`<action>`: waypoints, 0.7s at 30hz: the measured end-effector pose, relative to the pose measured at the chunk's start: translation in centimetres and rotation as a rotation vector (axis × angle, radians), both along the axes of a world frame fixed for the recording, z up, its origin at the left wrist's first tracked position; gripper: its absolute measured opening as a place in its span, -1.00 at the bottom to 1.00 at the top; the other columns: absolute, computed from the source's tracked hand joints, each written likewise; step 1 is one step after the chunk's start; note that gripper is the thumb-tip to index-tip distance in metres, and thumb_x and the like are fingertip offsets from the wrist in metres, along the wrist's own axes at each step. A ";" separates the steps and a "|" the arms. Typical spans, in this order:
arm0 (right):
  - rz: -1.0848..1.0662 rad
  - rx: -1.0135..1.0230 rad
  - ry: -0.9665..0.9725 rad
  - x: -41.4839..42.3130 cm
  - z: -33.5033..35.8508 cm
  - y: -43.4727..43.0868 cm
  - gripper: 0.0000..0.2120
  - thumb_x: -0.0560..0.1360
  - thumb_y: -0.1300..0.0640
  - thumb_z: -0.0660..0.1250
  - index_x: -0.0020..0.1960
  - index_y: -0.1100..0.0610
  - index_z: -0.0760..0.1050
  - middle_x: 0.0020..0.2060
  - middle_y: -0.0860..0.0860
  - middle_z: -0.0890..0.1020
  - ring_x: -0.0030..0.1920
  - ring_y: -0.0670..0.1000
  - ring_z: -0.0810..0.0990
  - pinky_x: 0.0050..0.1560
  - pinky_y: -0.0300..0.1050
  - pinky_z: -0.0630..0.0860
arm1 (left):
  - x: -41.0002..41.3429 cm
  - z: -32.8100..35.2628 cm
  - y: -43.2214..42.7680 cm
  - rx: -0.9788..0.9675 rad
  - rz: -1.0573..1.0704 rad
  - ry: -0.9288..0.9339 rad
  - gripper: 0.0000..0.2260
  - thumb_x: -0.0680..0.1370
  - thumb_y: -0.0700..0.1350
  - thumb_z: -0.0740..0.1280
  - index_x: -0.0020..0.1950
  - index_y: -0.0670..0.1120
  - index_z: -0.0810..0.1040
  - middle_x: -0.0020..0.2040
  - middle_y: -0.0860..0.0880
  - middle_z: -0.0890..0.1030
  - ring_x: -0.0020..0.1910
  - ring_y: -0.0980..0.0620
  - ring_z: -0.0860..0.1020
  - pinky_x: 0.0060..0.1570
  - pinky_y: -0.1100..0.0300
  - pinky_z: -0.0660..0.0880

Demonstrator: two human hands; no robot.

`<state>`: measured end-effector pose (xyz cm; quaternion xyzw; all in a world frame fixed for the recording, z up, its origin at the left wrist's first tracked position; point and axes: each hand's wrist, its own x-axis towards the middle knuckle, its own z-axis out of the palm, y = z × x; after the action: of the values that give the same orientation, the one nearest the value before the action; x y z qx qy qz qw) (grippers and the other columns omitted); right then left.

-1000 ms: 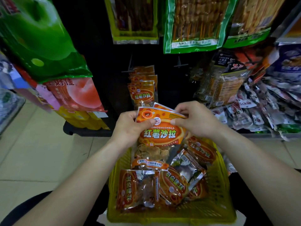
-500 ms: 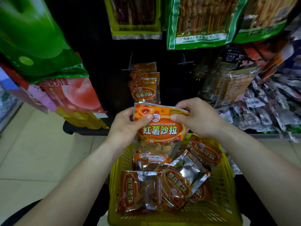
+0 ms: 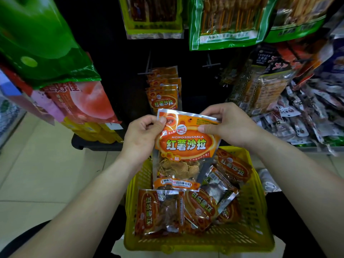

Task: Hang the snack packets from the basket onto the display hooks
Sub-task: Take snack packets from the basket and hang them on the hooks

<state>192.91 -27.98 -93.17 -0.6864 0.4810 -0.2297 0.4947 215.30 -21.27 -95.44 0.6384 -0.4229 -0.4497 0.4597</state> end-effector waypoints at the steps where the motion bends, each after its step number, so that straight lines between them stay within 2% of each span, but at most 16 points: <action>1: 0.005 -0.001 -0.003 0.0 0.0 0.0 -0.88 0.47 0.15 0.49 0.00 0.08 0.64 -0.11 -0.02 0.72 -0.12 -0.06 0.72 -0.04 0.03 0.67 | 0.0 0.0 0.0 -0.002 0.008 -0.010 -0.74 0.55 0.13 0.34 -0.01 -0.05 0.64 -0.12 -0.03 0.74 -0.12 -0.01 0.72 -0.12 0.08 0.66; 8: 0.037 -0.017 0.024 0.3 -0.4 -0.3 -0.90 0.52 0.15 0.44 0.03 0.09 0.63 -0.06 -0.01 0.71 -0.07 -0.06 0.71 0.02 0.04 0.65 | 0.2 -0.3 -0.3 -0.019 0.037 -0.020 -0.72 0.54 0.15 0.36 -0.11 -0.06 0.64 -0.17 -0.05 0.73 -0.17 -0.02 0.72 -0.22 0.17 0.65; 14: 0.024 -0.023 0.033 0.5 -0.6 -0.4 -0.92 0.51 0.16 0.45 0.00 0.07 0.64 -0.09 -0.03 0.71 -0.08 -0.07 0.70 0.00 0.04 0.65 | 0.1 -0.5 -0.2 -0.058 0.007 -0.077 -0.68 0.51 0.19 0.34 -0.05 -0.06 0.62 -0.16 0.01 0.74 -0.17 0.04 0.72 -0.27 0.22 0.63; 18: 0.009 -0.042 0.068 0.5 -1.0 -0.5 -0.94 0.50 0.15 0.46 -0.03 0.05 0.64 -0.12 -0.08 0.71 -0.10 -0.13 0.69 -0.04 -0.08 0.65 | -0.1 -0.5 0.0 -0.089 -0.063 -0.136 -0.78 0.52 0.08 0.40 0.10 0.02 0.63 -0.08 0.08 0.73 -0.09 0.09 0.71 -0.20 0.20 0.65; 21: 0.009 -0.050 0.080 0.5 -1.1 -0.5 -0.95 0.49 0.15 0.47 -0.05 0.04 0.64 -0.14 -0.10 0.70 -0.13 -0.17 0.68 -0.09 -0.15 0.64 | -0.1 -0.7 0.0 -0.081 -0.061 -0.174 -0.83 0.54 -0.01 0.43 0.13 0.05 0.63 -0.07 0.09 0.73 -0.08 0.12 0.71 -0.16 0.16 0.66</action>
<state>193.44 -28.49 -94.30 -0.7094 0.4914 -0.2118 0.4588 215.17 -21.28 -96.11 0.6428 -0.4984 -0.3888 0.4327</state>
